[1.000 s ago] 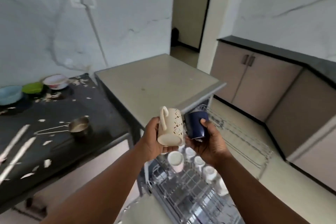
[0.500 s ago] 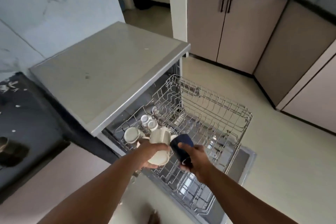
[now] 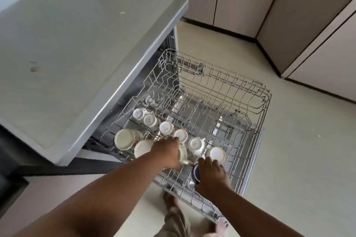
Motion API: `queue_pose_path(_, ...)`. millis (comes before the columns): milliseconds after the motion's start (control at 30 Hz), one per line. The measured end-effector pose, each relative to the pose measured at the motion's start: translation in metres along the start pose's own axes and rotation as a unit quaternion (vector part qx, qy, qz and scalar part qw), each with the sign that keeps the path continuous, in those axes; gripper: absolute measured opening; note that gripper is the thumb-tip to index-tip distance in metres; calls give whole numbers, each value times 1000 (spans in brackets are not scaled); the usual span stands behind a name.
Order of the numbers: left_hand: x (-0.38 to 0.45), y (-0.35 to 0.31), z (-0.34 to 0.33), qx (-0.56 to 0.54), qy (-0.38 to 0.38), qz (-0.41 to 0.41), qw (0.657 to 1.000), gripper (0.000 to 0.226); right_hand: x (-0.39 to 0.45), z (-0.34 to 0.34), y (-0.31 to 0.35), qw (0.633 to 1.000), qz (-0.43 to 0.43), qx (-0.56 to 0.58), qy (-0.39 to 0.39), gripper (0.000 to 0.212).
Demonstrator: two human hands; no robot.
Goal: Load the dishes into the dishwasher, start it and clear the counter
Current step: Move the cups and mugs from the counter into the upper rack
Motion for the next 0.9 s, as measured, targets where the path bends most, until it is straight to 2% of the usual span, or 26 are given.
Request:
queue_pose_path(133,9,8,-3,22,-10,-15,1000,92,9,-19,9,1000,-26,-6,5,81)
queue_pose_path(267,9,3,-14,46,-11,6,999,109,11,-33,11,995,-70,63,30,88)
queue_pose_path(400,9,2,-24,3,16,48,999,94,14,-34,16,988,-95,121,24,89)
queue_pose_path(467,11,2,-26,2,39,60,997,93,15,-35,18,986,-103,127,20,90)
queue_pose_path(600,17,3,-28,16,55,29,998,87,17,-38,21,983,-121,141,13,90)
queue_pose_path(767,20,-3,-27,110,35,-15,993,79,16,-46,20,979,-103,176,22,84)
queue_pose_path(900,18,-6,-30,212,-16,-46,976,81,14,-50,17,973,-70,216,49,76)
Point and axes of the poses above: each hand's wrist, its own x-axis towards the middle knuckle, its own z-axis out of the back of the hand, y = z × x, the point moved 2 cm from there along x, towards the middle knuckle, and after that the axes turned 2 degrees about x, right-handed, at the moved point
